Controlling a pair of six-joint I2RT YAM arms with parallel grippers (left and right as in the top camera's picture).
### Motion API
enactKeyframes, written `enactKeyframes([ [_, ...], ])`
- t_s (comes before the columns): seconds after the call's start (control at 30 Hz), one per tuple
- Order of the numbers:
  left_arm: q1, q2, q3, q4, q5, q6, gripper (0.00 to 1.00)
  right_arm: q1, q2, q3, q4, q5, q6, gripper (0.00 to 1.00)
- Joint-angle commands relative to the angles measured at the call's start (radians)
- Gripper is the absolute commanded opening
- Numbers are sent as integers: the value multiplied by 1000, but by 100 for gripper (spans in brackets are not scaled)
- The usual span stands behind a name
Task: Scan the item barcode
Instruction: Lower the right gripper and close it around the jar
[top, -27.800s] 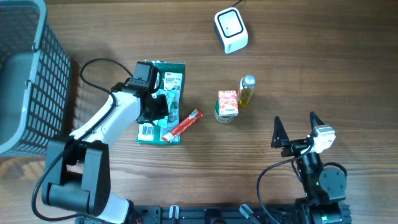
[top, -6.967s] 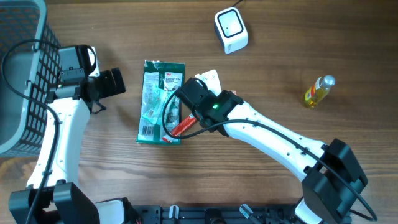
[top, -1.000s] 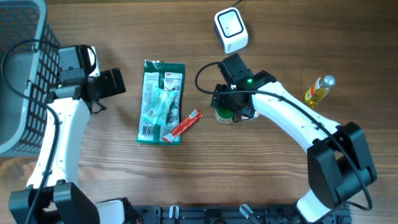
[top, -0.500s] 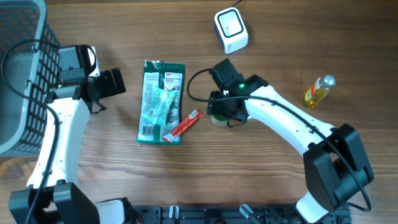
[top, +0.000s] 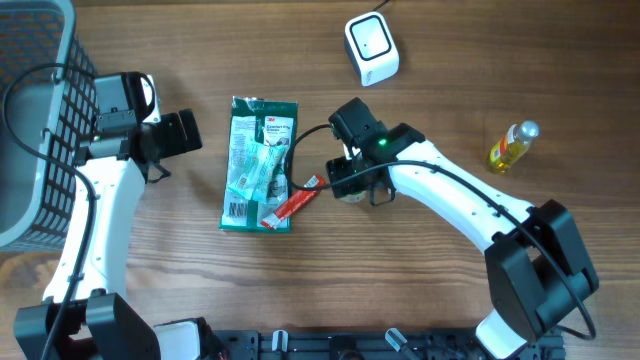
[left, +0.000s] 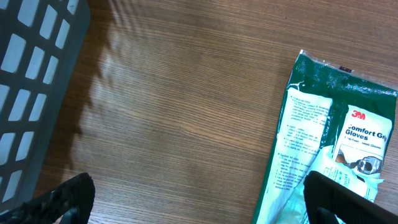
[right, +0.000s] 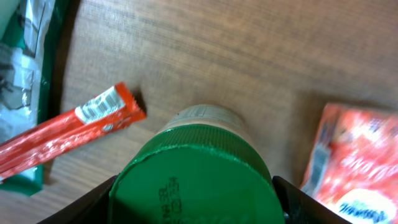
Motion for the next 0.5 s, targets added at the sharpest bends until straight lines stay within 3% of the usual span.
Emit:
enactKeyframes([
  [0.0, 4, 4, 5, 2, -10, 15, 100, 4, 16, 8, 26, 56, -20, 81],
  [0.13, 4, 4, 5, 2, -10, 14, 100, 4, 16, 8, 12, 39, 148, 86],
  [0.3, 4, 4, 5, 2, -10, 15, 100, 4, 16, 8, -44, 16, 295, 85],
  [0.47, 4, 4, 5, 2, -10, 14, 100, 4, 16, 8, -48, 3, 260, 71],
])
